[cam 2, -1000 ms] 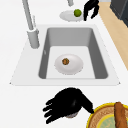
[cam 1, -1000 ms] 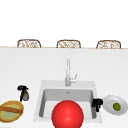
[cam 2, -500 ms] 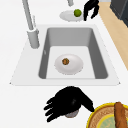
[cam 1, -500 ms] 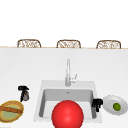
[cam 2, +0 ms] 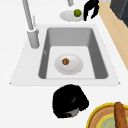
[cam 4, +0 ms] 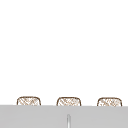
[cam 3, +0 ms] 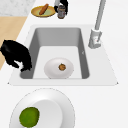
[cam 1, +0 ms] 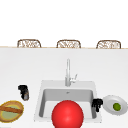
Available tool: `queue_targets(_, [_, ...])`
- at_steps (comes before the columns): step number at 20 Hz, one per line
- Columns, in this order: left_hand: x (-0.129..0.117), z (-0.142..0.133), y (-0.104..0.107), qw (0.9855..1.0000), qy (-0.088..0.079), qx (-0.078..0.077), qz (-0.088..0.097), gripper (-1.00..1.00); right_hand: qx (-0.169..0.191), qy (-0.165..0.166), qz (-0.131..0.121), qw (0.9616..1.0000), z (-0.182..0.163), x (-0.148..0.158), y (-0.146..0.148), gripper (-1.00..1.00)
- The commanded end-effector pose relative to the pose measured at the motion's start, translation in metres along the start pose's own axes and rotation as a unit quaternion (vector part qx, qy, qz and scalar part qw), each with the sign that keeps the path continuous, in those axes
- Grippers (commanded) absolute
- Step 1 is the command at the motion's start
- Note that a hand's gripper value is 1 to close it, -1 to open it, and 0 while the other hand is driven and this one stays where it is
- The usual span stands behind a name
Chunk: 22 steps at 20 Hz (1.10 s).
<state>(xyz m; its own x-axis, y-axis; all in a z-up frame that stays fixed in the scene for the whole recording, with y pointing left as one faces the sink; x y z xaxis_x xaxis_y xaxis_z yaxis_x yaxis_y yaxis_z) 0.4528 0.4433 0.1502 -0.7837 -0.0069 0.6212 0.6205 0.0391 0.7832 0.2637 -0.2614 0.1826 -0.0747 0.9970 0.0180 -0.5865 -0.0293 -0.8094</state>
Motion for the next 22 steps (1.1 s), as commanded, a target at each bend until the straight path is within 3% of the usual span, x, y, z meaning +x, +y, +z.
queue_targets(1, [0.008,-0.001,0.019,1.0,-0.001,0.001,0.0,1.0,0.0,0.0,0.0,1.0,0.0,0.0,0.0,0.0])
queue_targets(11, [0.031,-0.019,0.049,1.0,0.005,0.003,-0.007,1.0,0.0,0.0,0.0,1.0,0.0,0.0,0.0,0.0])
queue_targets(19, [0.042,-0.062,0.062,0.9996,0.022,0.013,-0.009,1.0,0.0,0.0,0.0,1.0,0.0,0.0,0.0,0.0])
queue_targets(22, [0.043,-0.082,0.062,0.9997,0.019,0.01,-0.009,1.0,0.0,0.0,0.0,1.0,0.0,0.0,0.0,0.0])
